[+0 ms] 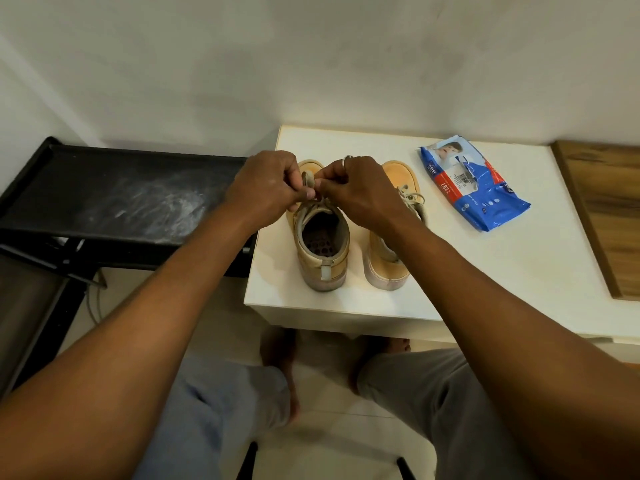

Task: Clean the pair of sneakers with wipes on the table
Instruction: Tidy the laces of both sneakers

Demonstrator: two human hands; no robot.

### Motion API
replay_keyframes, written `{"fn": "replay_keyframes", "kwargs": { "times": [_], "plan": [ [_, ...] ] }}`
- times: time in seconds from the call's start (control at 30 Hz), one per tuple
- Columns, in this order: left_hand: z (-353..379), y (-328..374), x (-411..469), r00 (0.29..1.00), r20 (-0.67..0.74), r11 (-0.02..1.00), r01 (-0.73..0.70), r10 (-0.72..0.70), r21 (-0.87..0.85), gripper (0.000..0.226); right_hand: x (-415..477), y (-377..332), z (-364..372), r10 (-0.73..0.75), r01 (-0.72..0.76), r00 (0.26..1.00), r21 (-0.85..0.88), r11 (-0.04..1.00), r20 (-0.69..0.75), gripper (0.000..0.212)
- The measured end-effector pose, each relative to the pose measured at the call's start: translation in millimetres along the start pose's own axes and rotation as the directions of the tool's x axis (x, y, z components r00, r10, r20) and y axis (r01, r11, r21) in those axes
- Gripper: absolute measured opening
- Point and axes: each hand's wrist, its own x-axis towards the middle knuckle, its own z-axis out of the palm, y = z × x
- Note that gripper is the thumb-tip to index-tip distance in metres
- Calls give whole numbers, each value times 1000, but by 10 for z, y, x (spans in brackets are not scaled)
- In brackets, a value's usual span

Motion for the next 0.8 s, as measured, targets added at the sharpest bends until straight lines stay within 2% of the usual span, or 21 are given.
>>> {"fn": "replay_keyframes", "kwargs": {
  "times": [0.1,0.2,0.47,0.57,0.67,0.8],
  "plan": [
    [23,-19,19,998,-15,995,-55,57,79,31,-24,-22,-49,-61,73,989,-84,994,136,19],
    [39,-50,30,993,-43,985,-103,110,136,28,-39,-36,-87,-82,106,980,-123,987,181,25],
    [61,-59,30,981,-85,966,-151,172,208,15,-13,-29,-74,-109,126,987,-142,982,121,25],
    [38,-61,19,982,-35,977,-178,184,120,31,-21,-33,-75,-120,133,987,-125,983,105,21],
    [16,-30,5,969,24,964,-249,247,90,22,-29,-14,-57,-105,110,992,-76,991,63,16],
    [13,-30,23,969,44,957,-248,244,153,20,-30,-2,-38,-31,30,999,47,998,30,22]
  ]
}}
